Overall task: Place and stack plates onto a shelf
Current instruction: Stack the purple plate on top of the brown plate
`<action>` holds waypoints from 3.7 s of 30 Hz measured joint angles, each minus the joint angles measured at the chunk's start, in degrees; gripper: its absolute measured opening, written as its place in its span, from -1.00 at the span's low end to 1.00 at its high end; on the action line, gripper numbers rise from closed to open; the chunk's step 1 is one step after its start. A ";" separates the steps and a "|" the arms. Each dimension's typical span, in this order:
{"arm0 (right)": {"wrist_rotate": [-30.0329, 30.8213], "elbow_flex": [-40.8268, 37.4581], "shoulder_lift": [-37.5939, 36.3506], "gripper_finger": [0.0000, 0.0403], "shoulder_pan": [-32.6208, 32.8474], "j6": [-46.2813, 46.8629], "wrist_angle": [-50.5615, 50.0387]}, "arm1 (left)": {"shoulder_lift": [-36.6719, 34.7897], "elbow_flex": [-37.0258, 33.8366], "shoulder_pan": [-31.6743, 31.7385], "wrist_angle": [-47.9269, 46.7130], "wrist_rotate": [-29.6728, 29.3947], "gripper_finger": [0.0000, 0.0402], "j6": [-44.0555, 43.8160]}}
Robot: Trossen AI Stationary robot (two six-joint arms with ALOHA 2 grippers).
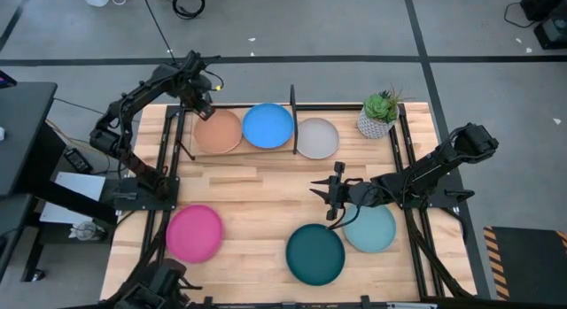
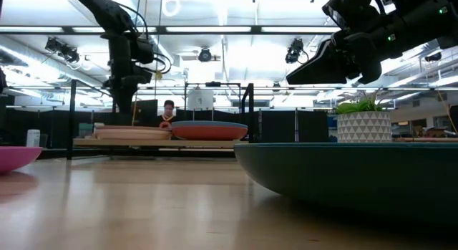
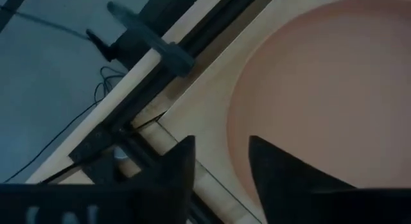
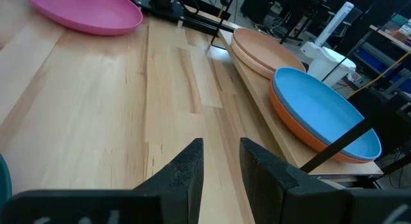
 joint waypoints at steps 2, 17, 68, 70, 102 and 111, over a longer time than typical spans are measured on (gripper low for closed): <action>0.01 0.00 0.00 -0.47 0.00 -0.09 -0.02 | 0.00 1.16 -0.58 -1.17 4.15 -0.14 0.56; 0.45 -0.87 -0.04 -0.47 -0.01 0.50 0.51 | 0.02 -2.00 -29.43 -9.26 13.05 -0.23 -2.65; -16.16 -0.96 0.00 -0.47 -6.39 -8.47 11.85 | 11.84 -9.26 -96.11 3.65 3.91 -0.24 -112.84; -16.16 -0.96 0.00 -0.47 -5.91 -8.46 11.86 | 12.84 -9.26 -96.46 3.81 4.72 -0.24 -112.81; -18.24 -1.83 0.00 -0.47 -4.73 -2.92 10.95 | 15.06 22.23 -79.59 -27.18 -15.59 -0.92 -33.01; -18.27 -1.88 0.00 -0.47 -0.47 -0.43 7.70 | 15.07 21.24 -62.48 -19.55 -17.30 -0.93 -9.97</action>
